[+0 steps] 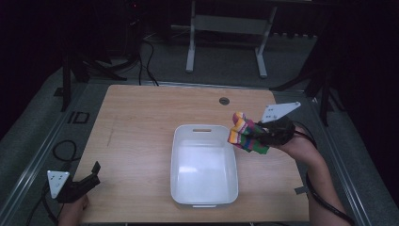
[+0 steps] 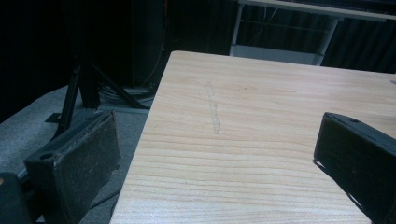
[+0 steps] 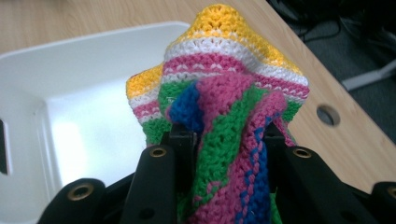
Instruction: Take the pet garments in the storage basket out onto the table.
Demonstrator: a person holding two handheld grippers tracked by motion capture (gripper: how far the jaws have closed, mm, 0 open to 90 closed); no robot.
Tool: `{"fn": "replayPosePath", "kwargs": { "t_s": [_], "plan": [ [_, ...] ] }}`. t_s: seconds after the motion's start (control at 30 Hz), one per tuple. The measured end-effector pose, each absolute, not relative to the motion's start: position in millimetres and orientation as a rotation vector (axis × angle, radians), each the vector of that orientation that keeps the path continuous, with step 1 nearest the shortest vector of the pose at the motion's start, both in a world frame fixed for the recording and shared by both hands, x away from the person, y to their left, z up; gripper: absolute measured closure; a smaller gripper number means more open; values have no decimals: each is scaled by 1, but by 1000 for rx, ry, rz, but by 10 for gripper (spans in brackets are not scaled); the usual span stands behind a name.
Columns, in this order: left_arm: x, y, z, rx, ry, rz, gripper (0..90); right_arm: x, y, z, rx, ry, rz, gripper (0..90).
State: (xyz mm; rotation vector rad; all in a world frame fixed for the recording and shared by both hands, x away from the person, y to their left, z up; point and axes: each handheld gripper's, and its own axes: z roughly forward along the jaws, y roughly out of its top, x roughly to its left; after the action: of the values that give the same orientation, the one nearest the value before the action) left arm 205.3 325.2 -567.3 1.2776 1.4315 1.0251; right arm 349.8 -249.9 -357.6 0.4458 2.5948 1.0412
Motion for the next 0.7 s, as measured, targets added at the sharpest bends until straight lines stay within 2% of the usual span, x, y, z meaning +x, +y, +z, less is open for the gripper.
{"fn": "replayPosePath", "kwargs": {
  "t_s": [0.3, 0.47, 0.7],
  "plan": [
    [205, 325, -567, 1281, 1432, 1025, 9, 357, -294, -379, 612, 2536, 1048, 675],
    [205, 325, -567, 1282, 1433, 1027, 9, 361, -305, -392, 668, 2533, 1031, 675],
    [205, 325, -567, 1283, 1433, 1028, 9, 376, -315, -434, 760, 2532, 990, 672]
  ]
}}
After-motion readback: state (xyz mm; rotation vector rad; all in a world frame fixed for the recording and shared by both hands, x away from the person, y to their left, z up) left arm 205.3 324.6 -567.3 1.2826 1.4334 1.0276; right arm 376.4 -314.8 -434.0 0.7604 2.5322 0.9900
